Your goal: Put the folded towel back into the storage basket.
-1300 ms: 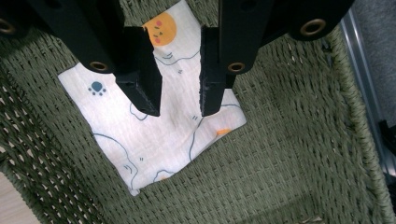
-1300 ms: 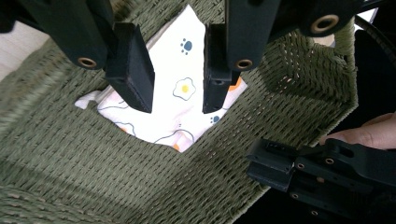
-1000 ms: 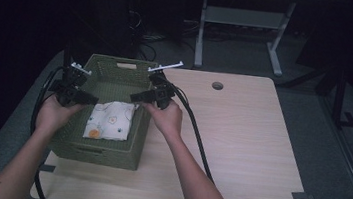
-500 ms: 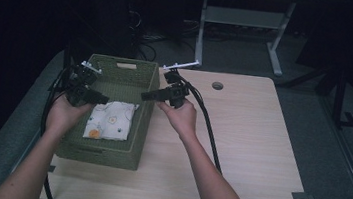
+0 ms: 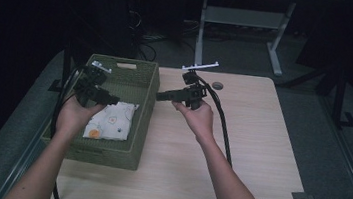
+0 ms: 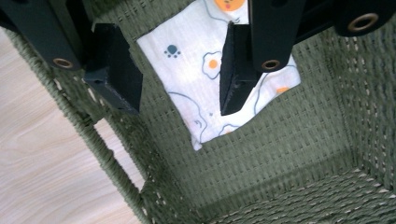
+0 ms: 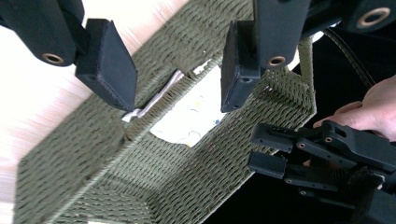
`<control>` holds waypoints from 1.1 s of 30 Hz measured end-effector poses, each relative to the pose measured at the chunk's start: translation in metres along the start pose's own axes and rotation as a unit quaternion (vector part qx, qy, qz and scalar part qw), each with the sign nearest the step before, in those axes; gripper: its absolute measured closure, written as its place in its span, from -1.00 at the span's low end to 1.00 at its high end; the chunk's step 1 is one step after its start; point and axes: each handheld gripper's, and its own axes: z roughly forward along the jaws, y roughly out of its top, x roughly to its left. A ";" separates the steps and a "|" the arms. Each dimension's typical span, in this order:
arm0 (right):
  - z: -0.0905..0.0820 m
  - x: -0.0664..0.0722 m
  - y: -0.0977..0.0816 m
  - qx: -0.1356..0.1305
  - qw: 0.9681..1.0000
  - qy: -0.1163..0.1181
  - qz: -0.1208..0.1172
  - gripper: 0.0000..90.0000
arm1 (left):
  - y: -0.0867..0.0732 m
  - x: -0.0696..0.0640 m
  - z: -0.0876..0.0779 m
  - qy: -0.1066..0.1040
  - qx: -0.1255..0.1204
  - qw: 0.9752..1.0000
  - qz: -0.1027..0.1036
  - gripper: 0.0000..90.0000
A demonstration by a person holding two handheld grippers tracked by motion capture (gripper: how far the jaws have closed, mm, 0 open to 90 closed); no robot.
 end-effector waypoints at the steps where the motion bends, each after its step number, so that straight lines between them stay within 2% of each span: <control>1: -0.003 -0.001 -0.001 -0.002 1.000 0.001 0.002 0.01 | 0.000 -0.002 0.000 0.000 0.000 1.000 0.000 0.10; 7: -0.015 -0.010 -0.006 -0.005 1.000 0.000 0.004 -0.03 | 0.003 -0.008 -0.001 -0.003 -0.007 1.000 -0.002 0.03; 11: -0.022 -0.014 -0.009 -0.007 1.000 -0.002 0.008 -0.05 | 0.004 -0.012 -0.002 -0.012 -0.018 1.000 -0.011 -0.01; 24: -0.052 -0.031 -0.022 -0.015 1.000 -0.014 0.022 -0.14 | 0.010 -0.028 0.003 -0.027 -0.027 0.999 -0.005 -0.12; 33: -0.072 -0.041 -0.034 -0.023 0.999 -0.022 0.036 -0.17 | 0.014 -0.045 0.011 -0.040 -0.028 0.999 0.004 -0.16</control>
